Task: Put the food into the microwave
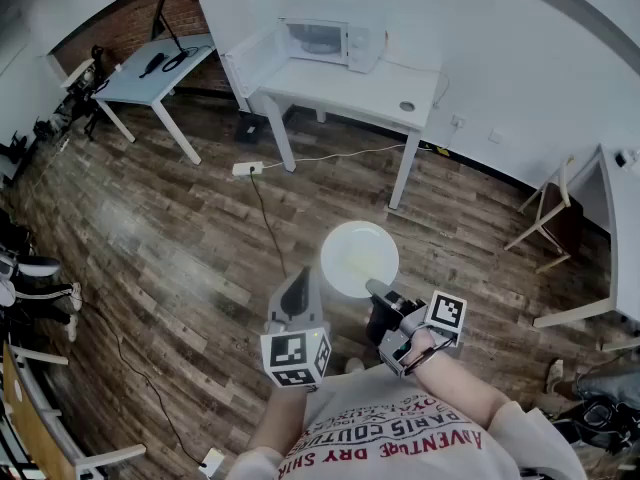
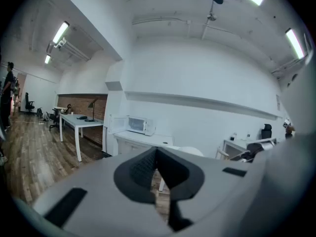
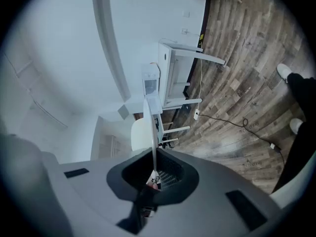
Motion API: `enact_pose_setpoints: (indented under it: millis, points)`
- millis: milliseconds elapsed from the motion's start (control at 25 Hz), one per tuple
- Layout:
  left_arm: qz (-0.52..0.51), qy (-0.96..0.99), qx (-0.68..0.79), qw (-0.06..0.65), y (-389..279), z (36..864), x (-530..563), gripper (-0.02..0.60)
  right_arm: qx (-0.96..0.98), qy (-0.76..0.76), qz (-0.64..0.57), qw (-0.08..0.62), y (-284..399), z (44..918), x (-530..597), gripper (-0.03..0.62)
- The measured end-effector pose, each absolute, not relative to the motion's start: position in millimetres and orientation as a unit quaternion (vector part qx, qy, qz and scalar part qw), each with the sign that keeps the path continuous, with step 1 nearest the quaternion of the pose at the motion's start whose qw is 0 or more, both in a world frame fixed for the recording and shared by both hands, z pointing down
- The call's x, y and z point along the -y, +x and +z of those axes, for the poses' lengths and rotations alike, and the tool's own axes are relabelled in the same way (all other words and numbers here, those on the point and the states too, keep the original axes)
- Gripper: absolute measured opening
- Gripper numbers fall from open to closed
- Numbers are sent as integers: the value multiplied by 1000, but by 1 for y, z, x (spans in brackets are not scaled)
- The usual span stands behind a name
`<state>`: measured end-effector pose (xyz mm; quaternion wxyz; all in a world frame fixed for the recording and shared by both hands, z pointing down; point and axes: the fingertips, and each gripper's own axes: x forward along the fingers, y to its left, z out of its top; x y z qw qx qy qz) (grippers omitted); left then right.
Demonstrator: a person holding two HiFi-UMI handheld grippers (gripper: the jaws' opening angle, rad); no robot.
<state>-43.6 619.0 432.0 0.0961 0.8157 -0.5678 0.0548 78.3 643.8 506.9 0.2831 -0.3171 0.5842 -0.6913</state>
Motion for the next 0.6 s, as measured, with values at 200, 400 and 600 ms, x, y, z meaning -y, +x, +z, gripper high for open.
enact_pose_setpoints:
  millis: [200, 400, 600]
  points:
    - [54, 817, 565, 98, -41, 436, -617, 6, -582, -318, -693, 282, 79, 510, -642, 21]
    - [57, 818, 563, 102, -43, 440, -616, 6, -587, -318, -692, 274, 76, 509, -641, 21]
    - [55, 818, 562, 107, -45, 445, -613, 6, -579, -327, -697, 268, 77, 515, -640, 21]
